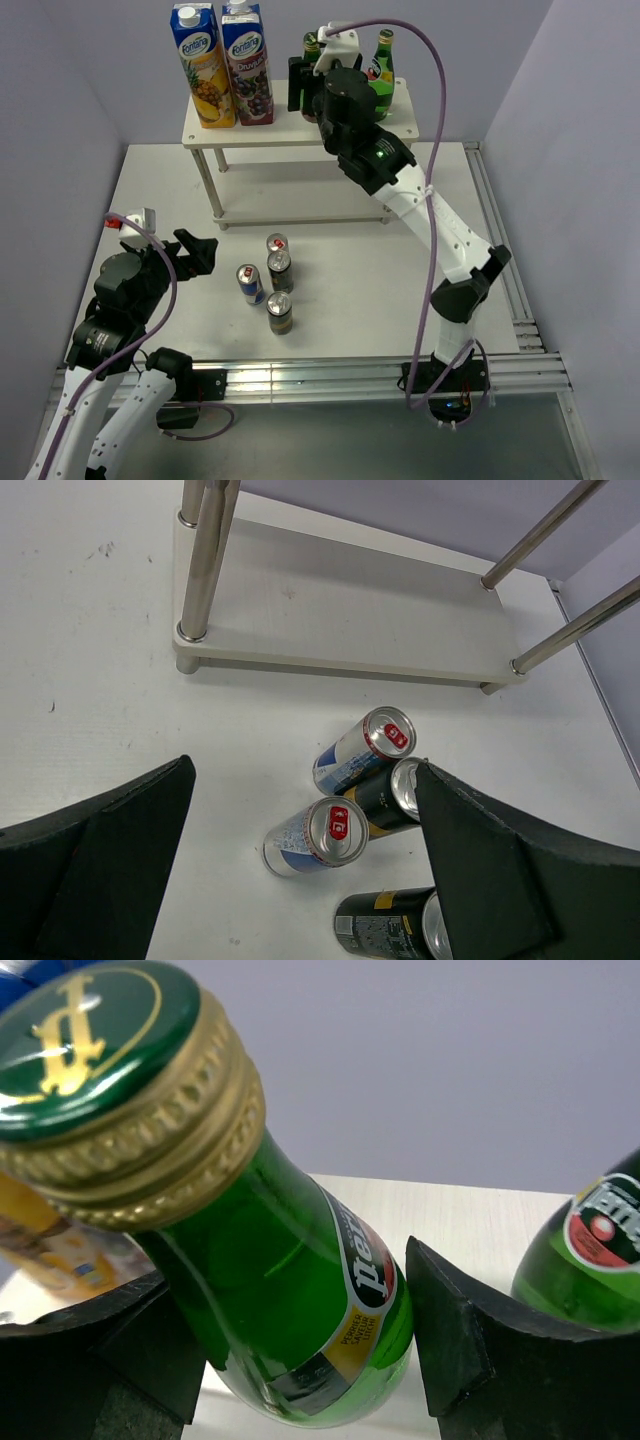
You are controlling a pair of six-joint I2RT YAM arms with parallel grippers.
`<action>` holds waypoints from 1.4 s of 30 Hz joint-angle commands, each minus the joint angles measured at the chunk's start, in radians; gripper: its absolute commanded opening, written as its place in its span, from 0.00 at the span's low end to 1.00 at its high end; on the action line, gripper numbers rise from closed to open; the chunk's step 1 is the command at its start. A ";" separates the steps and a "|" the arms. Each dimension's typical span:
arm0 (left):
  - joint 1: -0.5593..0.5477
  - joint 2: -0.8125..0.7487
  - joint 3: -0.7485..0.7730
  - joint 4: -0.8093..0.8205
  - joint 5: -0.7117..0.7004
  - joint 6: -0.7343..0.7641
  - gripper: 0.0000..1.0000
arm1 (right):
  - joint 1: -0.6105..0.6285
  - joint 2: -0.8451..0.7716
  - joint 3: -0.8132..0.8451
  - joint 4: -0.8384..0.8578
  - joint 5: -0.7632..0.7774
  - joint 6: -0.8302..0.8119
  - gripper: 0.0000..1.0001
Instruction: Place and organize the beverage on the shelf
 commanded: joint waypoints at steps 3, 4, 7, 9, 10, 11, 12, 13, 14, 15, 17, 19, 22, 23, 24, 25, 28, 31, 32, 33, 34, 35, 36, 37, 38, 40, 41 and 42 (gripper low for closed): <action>0.006 -0.012 -0.005 0.036 -0.004 0.015 0.99 | -0.068 0.052 0.158 0.063 -0.034 -0.010 0.00; 0.006 -0.013 -0.005 0.035 -0.002 0.017 0.99 | -0.077 0.057 0.158 0.065 -0.035 -0.001 0.00; 0.006 -0.012 -0.005 0.035 -0.002 0.017 0.99 | -0.109 0.072 0.152 0.074 -0.046 0.007 0.00; 0.006 -0.012 -0.005 0.035 -0.002 0.014 0.99 | -0.123 0.083 0.135 0.080 -0.047 0.007 0.00; 0.006 -0.012 -0.005 0.035 -0.002 0.013 0.99 | -0.126 0.083 0.135 0.086 -0.049 0.007 0.00; 0.006 -0.012 -0.005 0.035 -0.002 0.015 0.99 | -0.131 0.078 0.114 0.092 -0.052 0.007 0.00; 0.006 -0.013 -0.006 0.035 -0.002 0.015 0.99 | -0.136 0.075 0.100 0.100 -0.055 0.036 0.00; 0.006 -0.013 -0.005 0.035 -0.002 0.015 0.99 | -0.143 0.072 0.074 0.115 -0.058 0.042 0.00; 0.006 -0.012 -0.005 0.035 -0.002 0.015 0.99 | -0.146 0.071 0.065 0.121 -0.061 0.045 0.00; 0.006 -0.012 -0.005 0.035 -0.002 0.015 0.99 | -0.152 0.071 0.047 0.134 -0.063 0.051 0.00; 0.006 -0.007 -0.005 0.033 -0.002 0.014 0.99 | -0.163 0.072 0.033 0.143 -0.066 0.058 0.00; 0.006 -0.007 -0.006 0.033 -0.004 0.015 0.99 | -0.175 0.075 0.013 0.157 -0.073 0.073 0.00; 0.006 -0.006 -0.005 0.033 -0.007 0.015 0.99 | -0.183 0.075 -0.023 0.177 -0.081 0.087 0.00; 0.006 -0.006 -0.005 0.033 -0.008 0.015 0.99 | -0.183 0.078 -0.030 0.183 -0.081 0.090 0.00; 0.006 -0.006 -0.005 0.033 -0.008 0.015 0.99 | -0.182 0.083 -0.035 0.181 -0.074 0.094 0.00; 0.006 -0.004 -0.005 0.032 -0.008 0.014 0.99 | -0.182 0.083 -0.036 0.180 -0.070 0.098 0.00; 0.006 -0.004 -0.005 0.032 -0.010 0.013 0.99 | -0.183 0.080 -0.050 0.178 -0.061 0.108 0.01; 0.006 -0.004 -0.005 0.032 -0.010 0.013 0.99 | -0.185 0.074 -0.063 0.172 -0.067 0.113 0.49; 0.006 -0.004 -0.006 0.032 -0.010 0.013 0.99 | -0.185 0.074 -0.064 0.169 -0.067 0.113 0.60; 0.006 -0.004 -0.005 0.032 -0.010 0.013 0.99 | -0.183 0.071 -0.064 0.163 -0.064 0.114 0.95; 0.006 -0.004 -0.005 0.032 -0.011 0.013 0.99 | -0.185 0.069 -0.067 0.161 -0.066 0.111 1.00; 0.006 -0.004 -0.005 0.032 -0.012 0.013 0.99 | -0.185 0.066 -0.070 0.160 -0.064 0.113 1.00; 0.006 -0.004 -0.006 0.032 -0.012 0.013 0.99 | -0.185 0.060 -0.079 0.161 -0.064 0.111 1.00; 0.006 -0.004 -0.006 0.032 -0.012 0.013 0.99 | -0.183 0.054 -0.086 0.163 -0.066 0.111 1.00; 0.006 -0.004 -0.005 0.032 -0.012 0.013 0.99 | -0.183 0.051 -0.092 0.164 -0.066 0.113 1.00; 0.006 -0.003 -0.005 0.030 -0.012 0.015 0.99 | -0.182 0.034 -0.113 0.167 -0.072 0.114 1.00; 0.006 -0.003 -0.005 0.032 -0.012 0.014 0.99 | -0.183 0.022 -0.127 0.169 -0.074 0.119 1.00; 0.006 -0.004 -0.005 0.032 -0.012 0.013 0.99 | -0.183 0.014 -0.136 0.169 -0.074 0.121 1.00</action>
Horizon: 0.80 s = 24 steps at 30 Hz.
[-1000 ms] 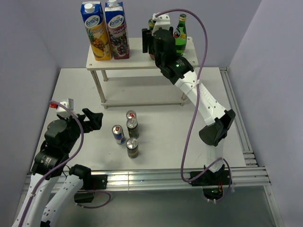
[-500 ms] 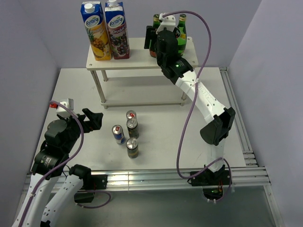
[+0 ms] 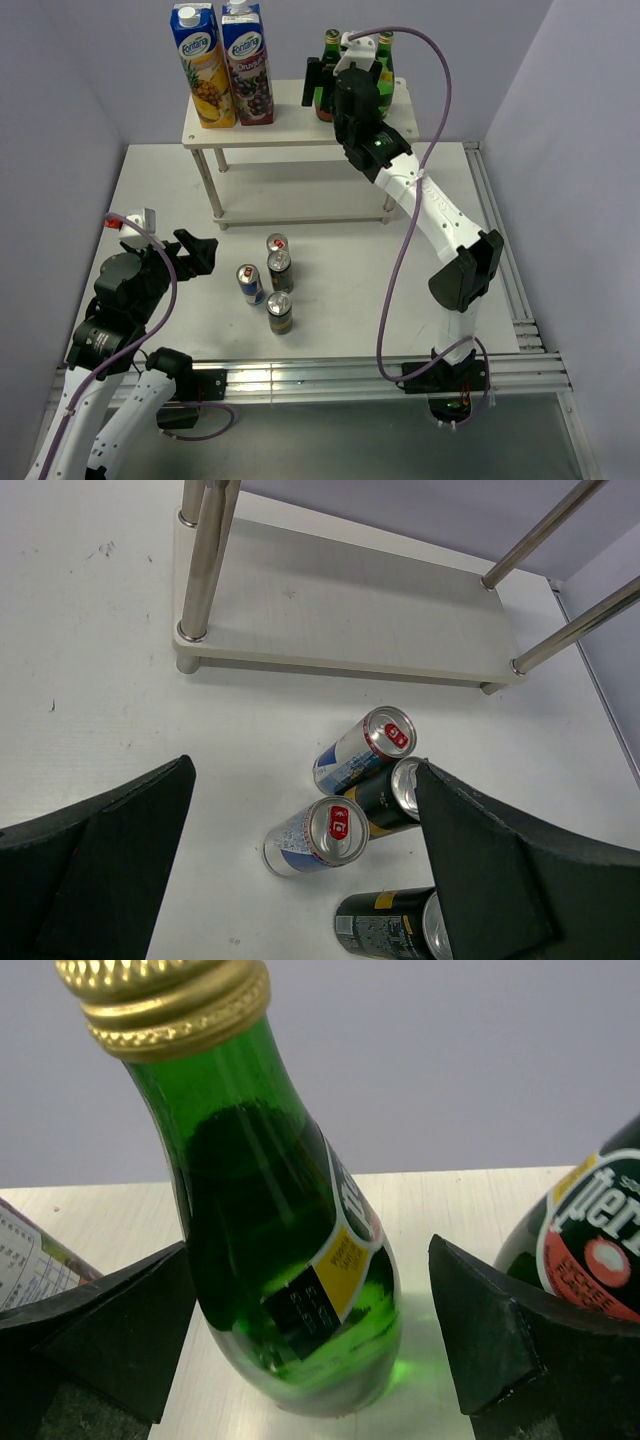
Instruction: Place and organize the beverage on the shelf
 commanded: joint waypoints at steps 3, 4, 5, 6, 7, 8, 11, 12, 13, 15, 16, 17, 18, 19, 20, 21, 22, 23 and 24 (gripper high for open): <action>0.007 -0.002 -0.003 0.032 -0.010 0.013 0.99 | 0.002 -0.109 -0.055 0.034 -0.016 0.025 1.00; 0.007 -0.002 -0.003 0.032 -0.010 0.013 0.99 | 0.006 -0.119 -0.065 0.029 -0.018 0.027 1.00; 0.007 -0.002 -0.003 0.032 -0.010 0.013 0.99 | 0.008 -0.128 -0.066 0.010 -0.027 0.030 1.00; 0.009 -0.002 -0.003 0.032 -0.010 0.013 0.99 | 0.011 -0.131 -0.066 -0.003 -0.029 0.033 1.00; 0.009 -0.004 -0.003 0.032 -0.009 0.013 0.99 | 0.017 -0.136 -0.068 -0.012 -0.033 0.033 1.00; 0.009 -0.002 -0.003 0.032 -0.009 0.013 0.99 | 0.020 -0.146 -0.072 -0.030 -0.038 0.034 1.00; 0.010 -0.002 -0.003 0.032 -0.009 0.013 0.99 | 0.026 -0.180 -0.112 -0.046 -0.062 0.045 1.00; 0.010 -0.002 -0.003 0.032 -0.009 0.013 0.99 | 0.026 -0.189 -0.123 -0.049 -0.078 0.051 1.00; 0.012 -0.002 -0.003 0.032 -0.010 0.013 0.99 | 0.026 -0.201 -0.137 -0.052 -0.084 0.054 1.00; 0.012 -0.002 -0.003 0.032 -0.009 0.015 0.99 | 0.036 -0.243 -0.181 -0.066 -0.093 0.073 1.00; 0.015 -0.002 -0.002 0.032 -0.010 0.014 0.99 | 0.043 -0.263 -0.228 -0.070 -0.079 0.082 1.00; 0.015 -0.002 -0.002 0.032 -0.010 0.013 0.99 | 0.055 -0.311 -0.259 -0.066 -0.069 0.082 1.00; 0.016 -0.001 -0.002 0.032 -0.009 0.013 0.99 | 0.090 -0.342 -0.294 -0.060 -0.053 0.079 1.00; 0.015 -0.001 -0.002 0.032 -0.009 0.015 0.99 | 0.118 -0.375 -0.334 -0.045 0.005 0.073 1.00; 0.016 0.001 -0.002 0.032 -0.009 0.015 0.99 | 0.150 -0.443 -0.414 -0.020 0.035 0.056 1.00; 0.018 0.002 -0.002 0.032 -0.007 0.015 0.99 | 0.186 -0.480 -0.452 -0.017 0.071 0.057 1.00; 0.018 0.002 -0.003 0.033 -0.006 0.015 0.99 | 0.257 -0.517 -0.492 -0.014 0.091 0.071 1.00; 0.020 0.004 -0.003 0.033 -0.006 0.014 0.99 | 0.296 -0.597 -0.587 0.008 0.144 0.082 1.00; 0.020 0.007 -0.002 0.032 -0.006 0.015 0.99 | 0.333 -0.638 -0.639 0.011 0.164 0.105 1.00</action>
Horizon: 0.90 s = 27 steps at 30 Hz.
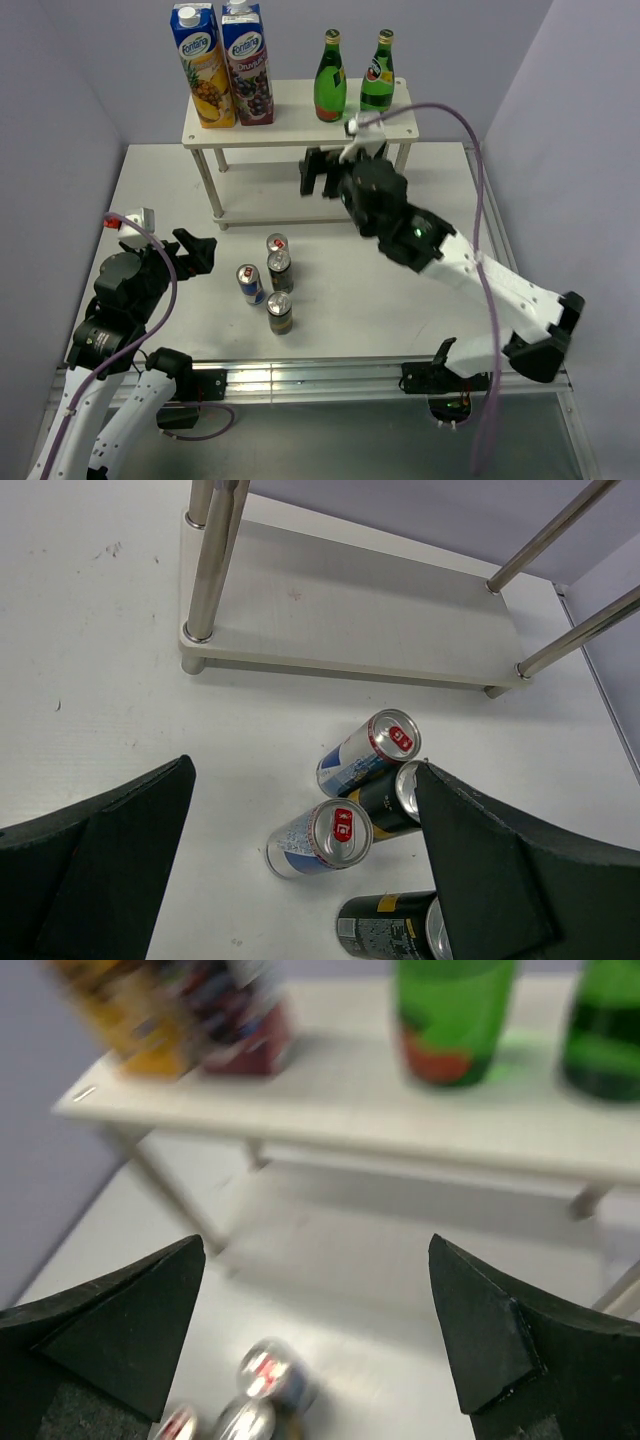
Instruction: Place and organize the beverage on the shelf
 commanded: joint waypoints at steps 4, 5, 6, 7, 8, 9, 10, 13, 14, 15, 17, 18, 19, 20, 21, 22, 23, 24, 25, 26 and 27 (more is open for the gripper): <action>0.008 0.008 -0.002 0.033 -0.001 0.015 0.99 | 0.273 -0.379 -0.437 0.139 0.145 0.171 1.00; 0.008 0.010 -0.003 0.032 0.000 0.014 0.99 | 0.343 -0.454 -0.582 0.192 0.089 0.170 1.00; 0.010 0.013 -0.002 0.032 0.003 0.015 0.99 | 0.376 -0.485 -0.648 0.237 0.065 0.161 1.00; 0.008 0.013 -0.002 0.033 0.011 0.015 0.99 | 0.454 -0.526 -0.760 0.272 0.062 0.152 1.00; 0.008 0.019 -0.003 0.033 0.013 0.015 0.99 | 0.497 -0.536 -0.803 0.279 0.071 0.158 1.00; 0.008 0.021 0.000 0.033 0.016 0.015 0.99 | 0.538 -0.540 -0.840 0.279 0.102 0.171 1.00; 0.008 0.022 0.000 0.033 0.016 0.015 0.99 | 0.574 -0.531 -0.897 0.273 0.117 0.212 1.00; 0.008 0.028 0.000 0.032 0.013 0.013 0.99 | 0.689 -0.473 -0.981 0.280 0.151 0.315 1.00; 0.008 0.027 0.000 0.032 0.013 0.013 0.99 | 0.736 -0.453 -0.999 0.309 0.168 0.340 1.00; 0.008 0.027 0.000 0.032 0.010 0.015 0.99 | 0.758 -0.432 -1.012 0.328 0.182 0.375 1.00; 0.008 0.028 0.000 0.029 0.008 0.013 0.99 | 0.795 -0.366 -1.049 0.389 0.191 0.412 1.00; 0.008 0.028 -0.002 0.032 0.008 0.013 0.99 | 0.797 -0.344 -1.072 0.418 0.176 0.426 1.00; 0.010 0.027 0.000 0.032 0.008 0.013 0.99 | 0.797 -0.302 -1.077 0.478 0.171 0.429 1.00; 0.008 0.030 0.000 0.029 0.008 0.013 0.99 | 0.797 -0.278 -1.083 0.510 0.163 0.429 1.00; 0.008 0.030 0.000 0.030 0.007 0.013 0.99 | 0.797 -0.255 -1.088 0.541 0.157 0.417 1.00; 0.008 0.030 0.000 0.030 0.007 0.013 0.99 | 0.797 -0.205 -1.080 0.581 0.156 0.414 1.00; 0.008 0.030 0.000 0.030 0.007 0.013 0.99 | 0.797 -0.176 -1.071 0.598 0.157 0.406 1.00; 0.008 0.028 0.000 0.030 0.007 0.012 0.99 | 0.794 -0.148 -1.063 0.618 0.163 0.385 1.00; 0.008 0.028 0.000 0.030 0.007 0.013 0.99 | 0.790 -0.090 -1.039 0.642 0.169 0.375 1.00; 0.008 0.027 0.000 0.030 0.007 0.013 0.99 | 0.784 -0.062 -1.025 0.650 0.183 0.369 1.00; 0.008 0.027 -0.002 0.030 0.007 0.013 0.99 | 0.775 -0.036 -1.007 0.664 0.191 0.362 1.00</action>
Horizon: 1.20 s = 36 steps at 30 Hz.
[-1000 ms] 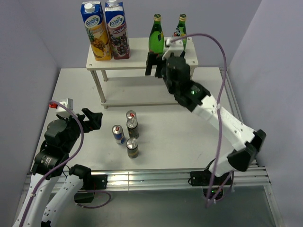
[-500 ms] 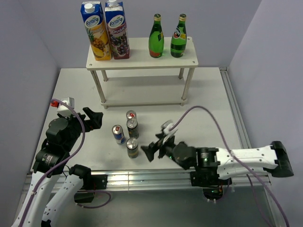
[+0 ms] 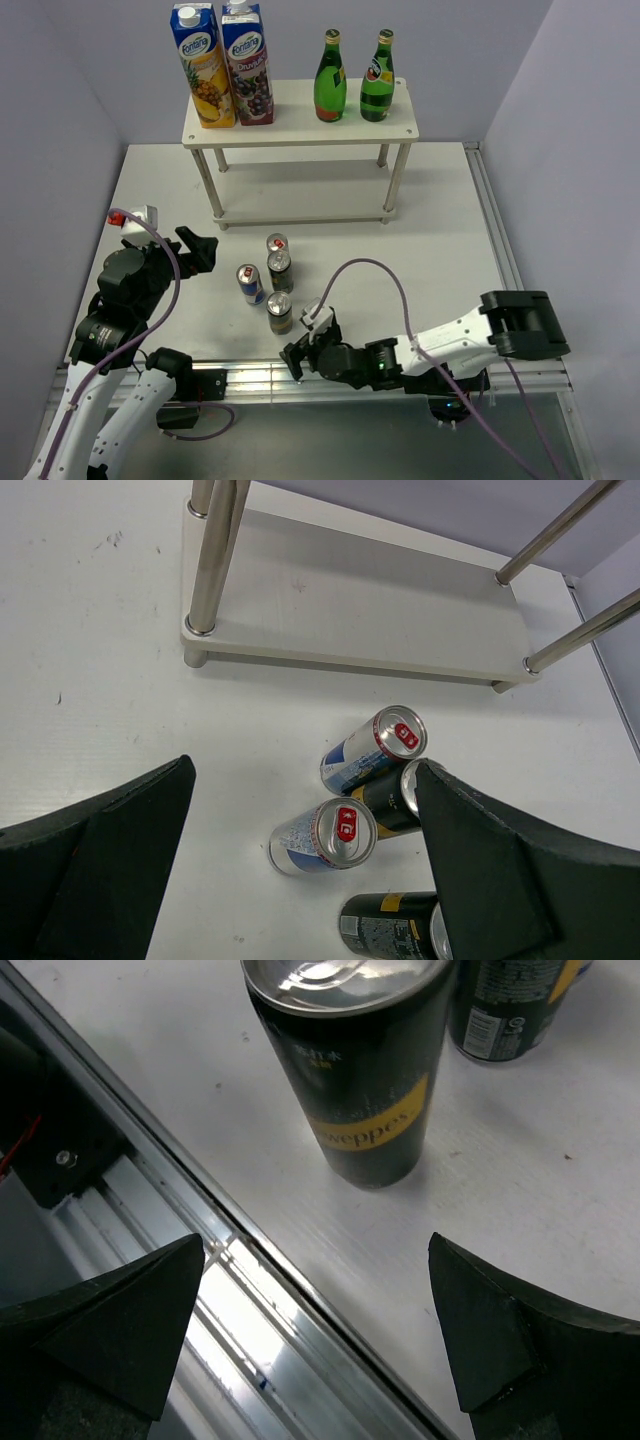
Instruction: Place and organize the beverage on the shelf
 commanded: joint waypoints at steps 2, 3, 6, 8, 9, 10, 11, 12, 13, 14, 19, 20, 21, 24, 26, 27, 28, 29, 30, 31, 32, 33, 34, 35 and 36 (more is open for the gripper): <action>0.005 0.001 0.000 0.029 0.005 0.013 0.99 | -0.054 0.130 0.072 0.198 0.050 -0.020 1.00; 0.005 0.001 0.000 0.030 0.005 0.013 0.99 | -0.069 0.166 0.078 0.220 0.043 -0.029 1.00; 0.005 -0.001 -0.001 0.032 0.008 0.013 0.99 | -0.143 0.240 0.104 0.286 0.015 -0.058 1.00; 0.005 0.001 -0.001 0.032 0.011 0.014 0.99 | -0.178 0.278 0.130 0.314 0.012 -0.079 1.00; 0.005 0.001 -0.001 0.032 0.013 0.015 0.99 | -0.189 0.300 0.156 0.318 0.009 -0.096 1.00; 0.005 0.001 -0.001 0.033 0.014 0.014 0.99 | -0.196 0.338 0.168 0.332 0.006 -0.102 1.00; 0.005 0.001 -0.003 0.032 0.017 0.015 0.99 | -0.215 0.355 0.181 0.338 0.004 -0.105 1.00; 0.005 0.002 -0.003 0.033 0.017 0.017 0.99 | -0.222 0.389 0.200 0.346 -0.014 -0.113 1.00; 0.005 0.004 -0.003 0.035 0.020 0.017 0.99 | -0.230 0.404 0.210 0.363 -0.016 -0.115 1.00; 0.005 0.005 -0.003 0.036 0.023 0.017 0.99 | -0.236 0.420 0.217 0.369 -0.016 -0.116 1.00; 0.003 0.012 -0.003 0.036 0.026 0.017 0.99 | -0.247 0.452 0.233 0.378 -0.004 -0.113 0.36; 0.003 0.012 -0.003 0.036 0.026 0.018 0.99 | -0.247 0.441 0.225 0.372 0.001 -0.103 0.19; 0.003 0.012 -0.003 0.036 0.028 0.018 0.99 | -0.245 0.415 0.207 0.360 0.018 -0.098 0.00; 0.003 0.009 -0.003 0.036 0.028 0.018 0.99 | -0.241 0.320 0.141 0.267 0.075 -0.058 0.00; 0.003 0.007 -0.003 0.038 0.028 0.018 0.99 | -0.229 0.244 0.093 0.191 0.165 -0.014 0.00; 0.003 0.007 -0.003 0.038 0.030 0.020 0.99 | -0.216 0.158 0.087 0.071 0.200 0.014 0.00; 0.003 0.009 -0.003 0.038 0.031 0.018 0.99 | -0.213 0.112 0.081 0.009 0.237 0.038 0.00; 0.003 0.009 -0.003 0.038 0.031 0.018 0.99 | -0.215 0.022 0.075 -0.048 0.292 0.084 0.00; 0.003 0.009 -0.003 0.038 0.033 0.020 0.99 | -0.216 -0.022 0.076 -0.141 0.305 0.100 0.00; 0.005 0.007 -0.003 0.038 0.031 0.020 0.99 | -0.245 -0.065 0.076 -0.171 0.302 0.112 0.00; 0.005 0.007 -0.003 0.038 0.033 0.020 0.99 | -0.270 -0.103 0.076 -0.189 0.284 0.111 0.00; 0.005 0.006 -0.001 0.038 0.030 0.020 0.99 | -0.297 -0.170 0.075 -0.197 0.274 0.106 0.00; 0.005 0.004 -0.001 0.038 0.030 0.018 0.99 | -0.354 -0.200 0.073 -0.188 0.259 0.071 0.00; 0.006 0.002 -0.001 0.038 0.028 0.020 0.99 | -0.386 -0.232 0.078 -0.180 0.222 0.056 0.00; 0.006 -0.002 -0.001 0.038 0.026 0.018 0.99 | -0.418 -0.235 0.085 -0.168 0.208 0.042 0.00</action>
